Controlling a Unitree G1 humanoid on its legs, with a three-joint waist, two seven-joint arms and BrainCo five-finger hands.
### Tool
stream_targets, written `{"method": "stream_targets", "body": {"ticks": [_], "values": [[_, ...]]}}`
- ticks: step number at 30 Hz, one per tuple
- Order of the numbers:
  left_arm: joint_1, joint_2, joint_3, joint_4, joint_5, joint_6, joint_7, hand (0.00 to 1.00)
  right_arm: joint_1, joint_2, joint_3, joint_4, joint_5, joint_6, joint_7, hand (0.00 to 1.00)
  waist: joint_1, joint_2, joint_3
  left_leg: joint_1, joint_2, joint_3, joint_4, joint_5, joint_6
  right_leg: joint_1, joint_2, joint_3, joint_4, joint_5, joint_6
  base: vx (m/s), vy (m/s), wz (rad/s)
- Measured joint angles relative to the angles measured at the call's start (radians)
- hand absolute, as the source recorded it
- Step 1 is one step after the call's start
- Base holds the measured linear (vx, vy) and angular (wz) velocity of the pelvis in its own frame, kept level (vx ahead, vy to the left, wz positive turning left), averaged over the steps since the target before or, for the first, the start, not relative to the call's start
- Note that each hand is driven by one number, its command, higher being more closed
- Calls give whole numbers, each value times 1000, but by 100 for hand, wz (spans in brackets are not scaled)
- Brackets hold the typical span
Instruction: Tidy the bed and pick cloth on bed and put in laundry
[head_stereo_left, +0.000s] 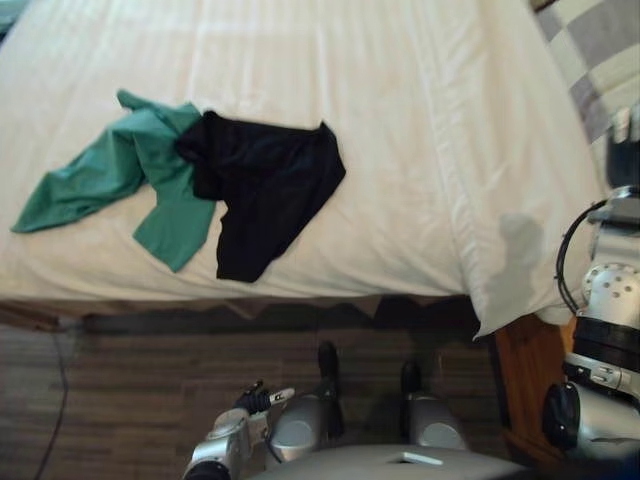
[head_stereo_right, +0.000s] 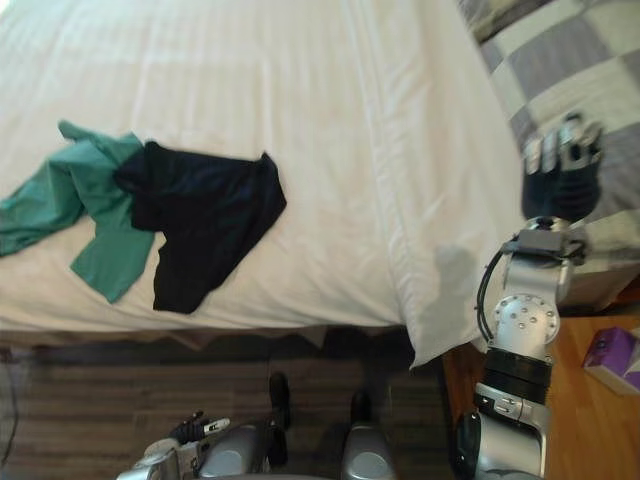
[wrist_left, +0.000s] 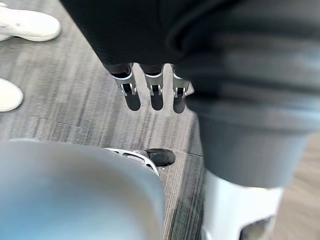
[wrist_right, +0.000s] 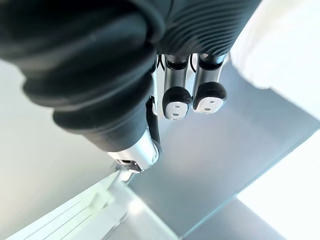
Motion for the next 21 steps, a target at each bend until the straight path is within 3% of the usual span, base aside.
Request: {"method": "stream_targets", "body": {"ticks": [2, 6, 10, 16, 21], "values": [[-26, -16, 7, -4, -19, -17, -1, 0, -8, -10, -6, -56, 2, -17, 1, 100, -1, 1, 32, -35, 0, 9, 3, 5, 2, -49, -5, 0, 33, -9, -1, 40, -24, 4], [-162, -28, 20, -2, -60, -44, 1, 0, -103, -134, -15, -120, 23, -31, 10, 100, 1, 3, 117, -206, 11, 8, 105, -8, 13, -214, -12, -2, 121, -22, -7, 23, -37, 15], [-313, -31, 43, -1, -117, -35, 29, 0, -269, -219, -39, -58, 22, -40, -73, 100, 3, 7, 193, -397, 25, 1, 188, -7, 14, -413, -17, -10, 227, -44, -25, -32, -51, 21], [-395, -58, 112, -1, -143, -19, 41, 0, -333, -233, -54, 221, 66, -18, -189, 100, 15, 21, 217, -616, 54, 2, 286, -12, 15, -625, -7, -12, 304, -50, -38, 1, -43, 13], [-436, -74, 176, 4, -177, -19, 47, 0, -368, -226, -96, 264, 127, -8, -171, 100, 14, 21, 216, -698, 91, 5, 391, -55, 16, -682, 13, -11, 339, -53, -45, -13, -34, -8]]}}
